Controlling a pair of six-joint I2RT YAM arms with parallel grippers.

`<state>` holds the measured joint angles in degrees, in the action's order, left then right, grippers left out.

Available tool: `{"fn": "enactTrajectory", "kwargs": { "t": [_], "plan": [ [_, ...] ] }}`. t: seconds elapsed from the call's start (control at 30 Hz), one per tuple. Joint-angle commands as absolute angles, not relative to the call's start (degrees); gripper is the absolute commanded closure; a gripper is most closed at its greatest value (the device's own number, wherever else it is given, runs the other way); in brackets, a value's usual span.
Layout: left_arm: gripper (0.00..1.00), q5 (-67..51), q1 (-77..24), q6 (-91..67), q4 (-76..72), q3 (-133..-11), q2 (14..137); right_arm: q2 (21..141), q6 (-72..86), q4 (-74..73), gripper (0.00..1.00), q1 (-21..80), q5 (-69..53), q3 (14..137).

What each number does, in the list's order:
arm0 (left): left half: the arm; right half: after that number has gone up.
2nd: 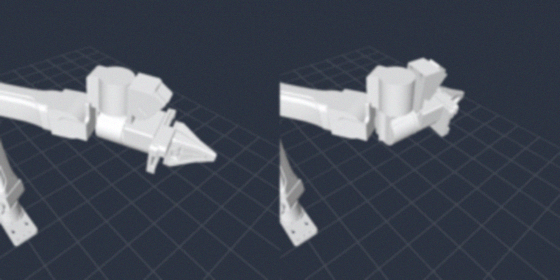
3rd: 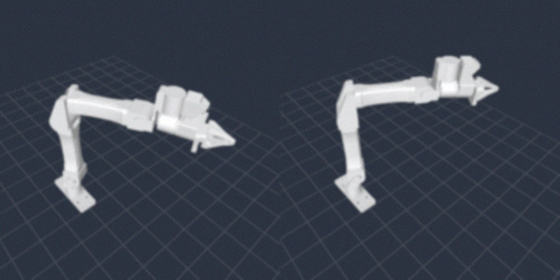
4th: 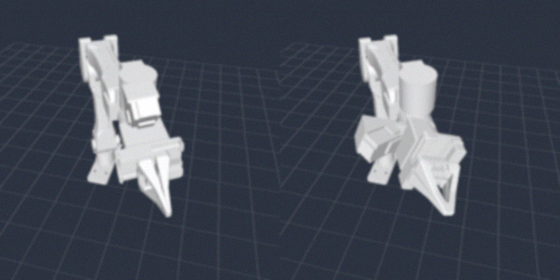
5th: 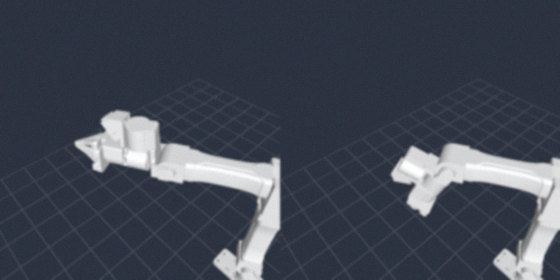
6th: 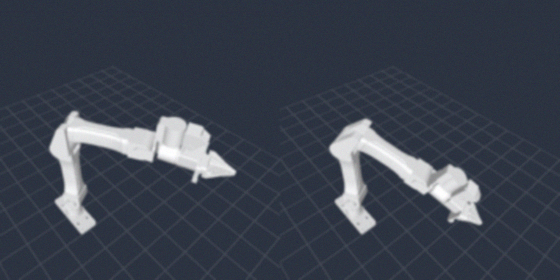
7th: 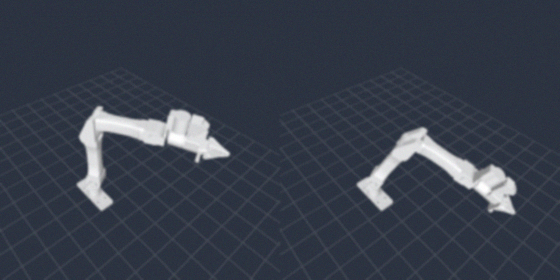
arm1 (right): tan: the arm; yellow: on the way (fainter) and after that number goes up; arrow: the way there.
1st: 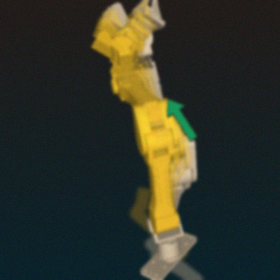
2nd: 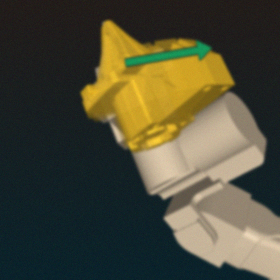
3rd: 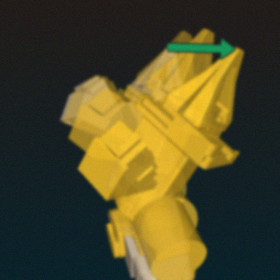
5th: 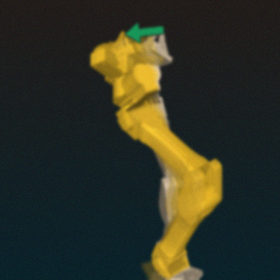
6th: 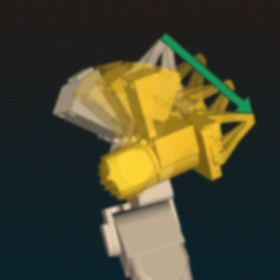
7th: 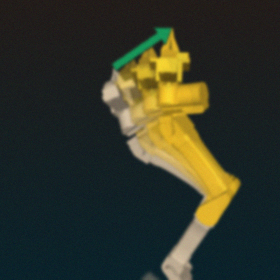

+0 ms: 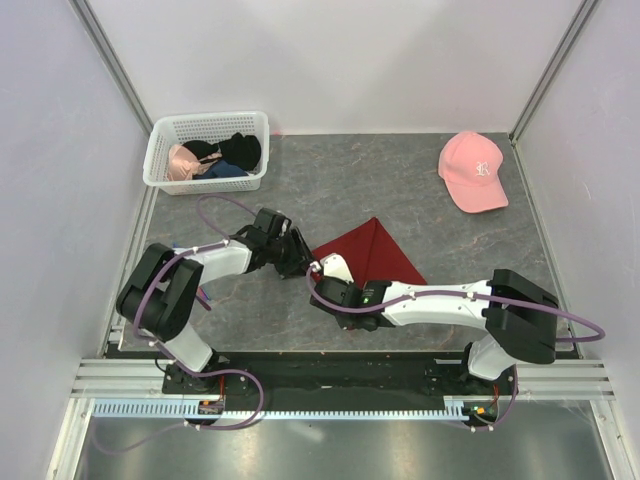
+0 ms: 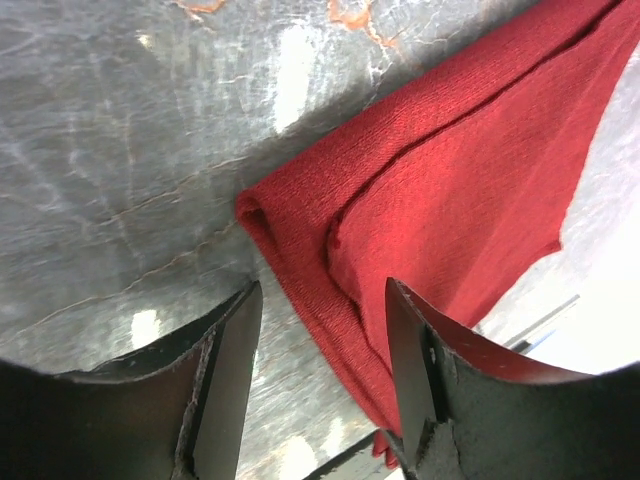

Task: Fold the napkin into a case and place the utensils inside
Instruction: Pick up the upper triangle-folded napkin from the center of the board.

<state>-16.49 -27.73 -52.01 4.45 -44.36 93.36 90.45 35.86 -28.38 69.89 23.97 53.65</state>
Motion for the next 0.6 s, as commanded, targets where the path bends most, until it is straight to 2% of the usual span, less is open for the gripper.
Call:
{"fn": "enactTrajectory", "kwargs": {
  "t": [0.0,0.17,0.27,0.3,0.33,0.37,0.4,0.57],
  "plan": [
    [0.43,-15.64,-28.04,-55.02,2.29,-45.88,96.50,87.89,36.74,-28.48,1.00,69.70,24.08,53.88],
    [0.58,-14.50,-27.95,-55.55,2.11,-45.61,96.86,87.19,36.74,-28.48,1.00,69.35,23.99,53.79],
    [0.73,-14.15,-27.86,-54.67,2.02,-45.97,96.07,87.54,36.39,-28.48,1.00,69.26,23.73,53.88],
    [0.81,-13.89,-27.86,-54.41,2.20,-46.14,95.72,87.71,36.30,-28.39,1.00,69.26,23.56,53.88],
    [0.84,-13.54,-27.77,-54.23,2.20,-46.14,94.67,87.80,35.78,-28.30,1.00,69.26,23.03,53.96],
    [0.94,-13.01,-27.08,-53.27,2.89,-46.32,93.18,88.06,35.08,-27.95,1.00,69.34,22.51,54.49],
    [0.98,-12.83,-26.64,-52.57,3.34,-46.41,92.38,88.33,34.46,-27.78,1.00,69.26,22.06,54.75],
    [0.98,-14.41,-21.89,-49.84,6.93,-47.37,85.53,89.12,32.79,-27.25,1.00,69.17,19.78,58.44]
  ]
}}
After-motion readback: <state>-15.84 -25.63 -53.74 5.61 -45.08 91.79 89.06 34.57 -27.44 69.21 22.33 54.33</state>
